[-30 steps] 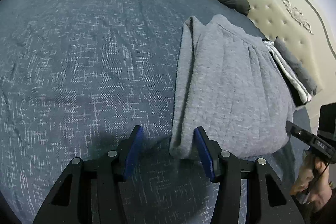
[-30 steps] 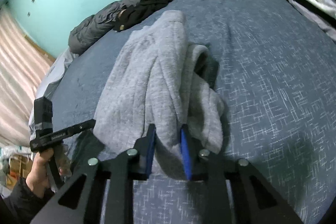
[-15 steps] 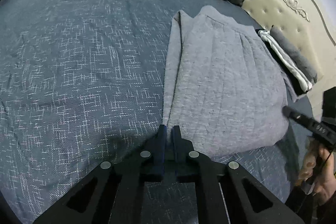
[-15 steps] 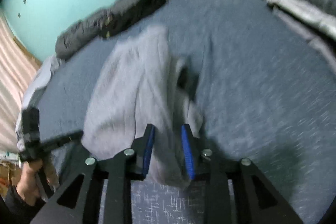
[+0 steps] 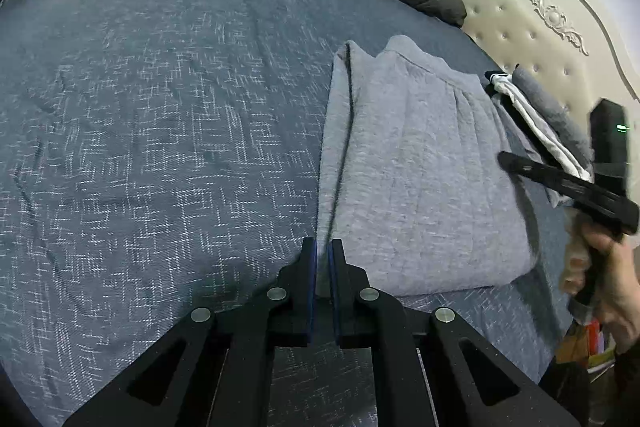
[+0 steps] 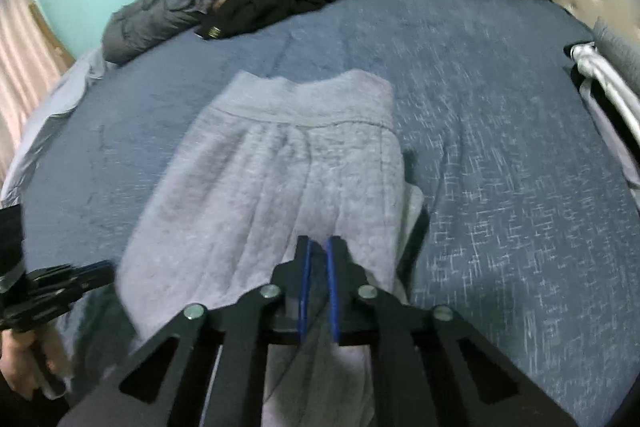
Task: Fold clothes
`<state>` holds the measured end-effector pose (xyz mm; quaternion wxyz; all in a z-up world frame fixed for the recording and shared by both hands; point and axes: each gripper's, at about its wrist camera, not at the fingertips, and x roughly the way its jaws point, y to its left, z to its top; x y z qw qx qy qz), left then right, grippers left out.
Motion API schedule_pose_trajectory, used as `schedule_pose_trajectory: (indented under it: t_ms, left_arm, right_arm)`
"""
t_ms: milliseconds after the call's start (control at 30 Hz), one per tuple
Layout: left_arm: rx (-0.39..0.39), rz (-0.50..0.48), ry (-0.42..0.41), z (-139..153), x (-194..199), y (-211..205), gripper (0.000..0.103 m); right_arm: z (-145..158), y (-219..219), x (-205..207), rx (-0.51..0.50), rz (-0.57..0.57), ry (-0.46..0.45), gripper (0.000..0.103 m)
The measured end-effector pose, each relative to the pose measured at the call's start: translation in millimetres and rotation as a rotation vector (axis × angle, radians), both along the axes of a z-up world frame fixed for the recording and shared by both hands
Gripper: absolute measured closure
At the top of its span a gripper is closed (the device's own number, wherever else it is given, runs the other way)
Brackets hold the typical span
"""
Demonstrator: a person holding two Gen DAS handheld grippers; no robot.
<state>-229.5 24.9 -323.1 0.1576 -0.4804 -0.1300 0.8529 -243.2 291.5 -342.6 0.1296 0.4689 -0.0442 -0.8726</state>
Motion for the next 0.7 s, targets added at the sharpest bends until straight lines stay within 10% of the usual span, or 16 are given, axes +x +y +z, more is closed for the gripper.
schedule_pose_trajectory:
  t_ms: [233,467,700]
  left_arm:
    - [-0.027,-0.021,0.010,0.9,-2.8,4.5,0.097]
    - [-0.026,-0.019,0.014,2.2,-1.1,5.1,0.097]
    - [-0.029,-0.018,0.010,1.0,2.3,3.1,0.097]
  right_arm:
    - [-31.3,7.9,-15.7,-0.008,-0.027,-0.076,0.102]
    - [22.4,12.0,-15.1,-0.083,0.021,0.039,0.102]
    - [13.9,-9.8,-56.8,-0.039,0.061,-0.025,0.101]
